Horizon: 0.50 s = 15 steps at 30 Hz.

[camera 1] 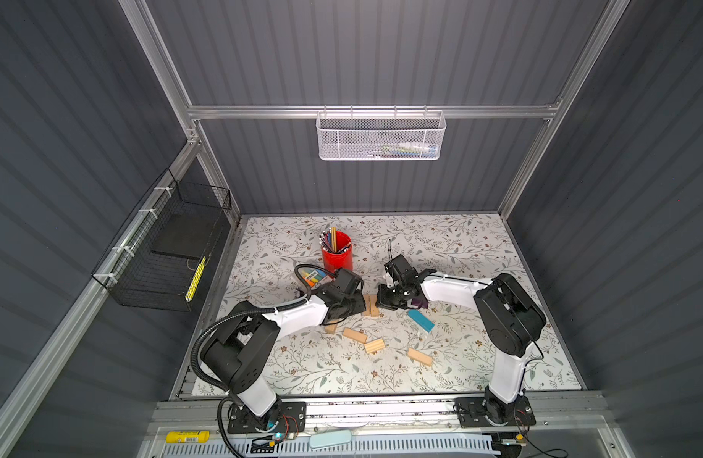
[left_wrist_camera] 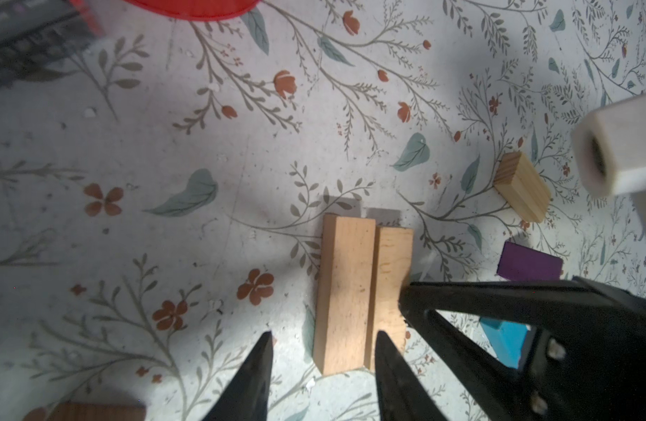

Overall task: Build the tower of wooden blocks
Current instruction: 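Lower the block beside the placed block with the right gripper, pressing them together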

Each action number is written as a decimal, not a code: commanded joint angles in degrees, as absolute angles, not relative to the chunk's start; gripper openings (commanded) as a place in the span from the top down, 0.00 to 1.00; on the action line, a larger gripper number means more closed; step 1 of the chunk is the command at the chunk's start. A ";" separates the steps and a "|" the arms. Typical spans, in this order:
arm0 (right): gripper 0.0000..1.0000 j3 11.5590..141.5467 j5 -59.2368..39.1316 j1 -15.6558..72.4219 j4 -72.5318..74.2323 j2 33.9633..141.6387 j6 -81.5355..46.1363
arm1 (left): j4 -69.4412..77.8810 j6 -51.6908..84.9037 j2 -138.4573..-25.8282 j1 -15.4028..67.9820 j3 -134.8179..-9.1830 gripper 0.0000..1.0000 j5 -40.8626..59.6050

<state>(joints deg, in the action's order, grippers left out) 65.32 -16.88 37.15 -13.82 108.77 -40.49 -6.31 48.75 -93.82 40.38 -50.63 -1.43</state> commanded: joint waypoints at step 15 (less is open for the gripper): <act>0.93 66.41 -14.68 37.11 -15.97 111.45 -40.32 | -6.59 47.71 -97.42 39.52 -52.93 0.60 0.25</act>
<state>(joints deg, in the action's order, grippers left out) 66.19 -16.27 37.12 -13.76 109.25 -40.47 -6.31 48.66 -96.33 39.90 -51.35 -0.86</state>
